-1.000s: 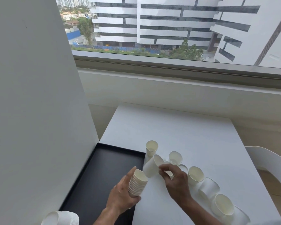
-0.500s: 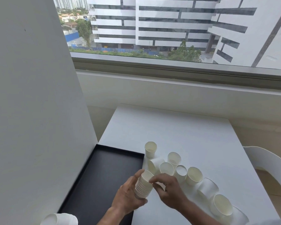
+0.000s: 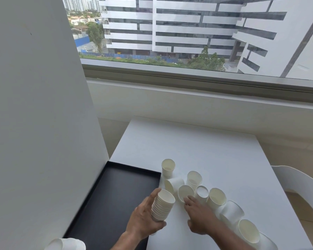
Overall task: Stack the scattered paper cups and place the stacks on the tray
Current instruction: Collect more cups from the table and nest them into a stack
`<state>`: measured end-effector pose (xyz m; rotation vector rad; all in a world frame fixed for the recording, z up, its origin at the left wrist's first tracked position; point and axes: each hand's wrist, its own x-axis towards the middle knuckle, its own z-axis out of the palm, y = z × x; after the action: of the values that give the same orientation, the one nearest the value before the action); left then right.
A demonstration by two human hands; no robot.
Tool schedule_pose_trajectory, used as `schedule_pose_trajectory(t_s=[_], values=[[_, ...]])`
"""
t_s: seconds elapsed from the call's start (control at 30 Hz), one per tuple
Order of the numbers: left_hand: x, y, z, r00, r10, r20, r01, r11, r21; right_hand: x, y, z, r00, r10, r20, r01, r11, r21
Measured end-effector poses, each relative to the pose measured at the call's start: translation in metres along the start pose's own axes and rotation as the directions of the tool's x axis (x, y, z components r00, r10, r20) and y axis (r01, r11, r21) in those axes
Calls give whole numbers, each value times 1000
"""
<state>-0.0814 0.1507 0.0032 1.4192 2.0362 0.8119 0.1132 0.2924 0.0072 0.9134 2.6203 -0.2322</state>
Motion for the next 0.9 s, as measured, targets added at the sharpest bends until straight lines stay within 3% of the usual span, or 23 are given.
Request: schedule_pose_trajectory(t_s=[0.13,0.23,0.33,0.47,0.6,0.67,0.9], values=[[-2,-2,-2,1000,-6,0,6,1000,0,-3,-3,8,991,-71,-113,72,997,2],[-3,-4,-3,1000,-9,-8,9,1000,1,-9,-6,9,924,-63,-377,116,986,119],[-3,-5,-3,1000,-8,-9,8,1000,-4,-15,-6,6,795,114,-596,128,929,348],[-3,-2,-1,1000,-10,1,10,1000,-5,-17,-10,-12,677,379,-632,186,742,644],[-3,2,1,1000,6,28,-6,1000,20,-22,-11,-30,572,440,-692,297,676,675],[-3,5,2,999,5,42,-7,1000,28,-24,-13,-34,575,430,-696,322,663,676],[-2,13,9,997,11,80,-11,1000,0,-30,-26,-22,726,189,-661,391,678,623]])
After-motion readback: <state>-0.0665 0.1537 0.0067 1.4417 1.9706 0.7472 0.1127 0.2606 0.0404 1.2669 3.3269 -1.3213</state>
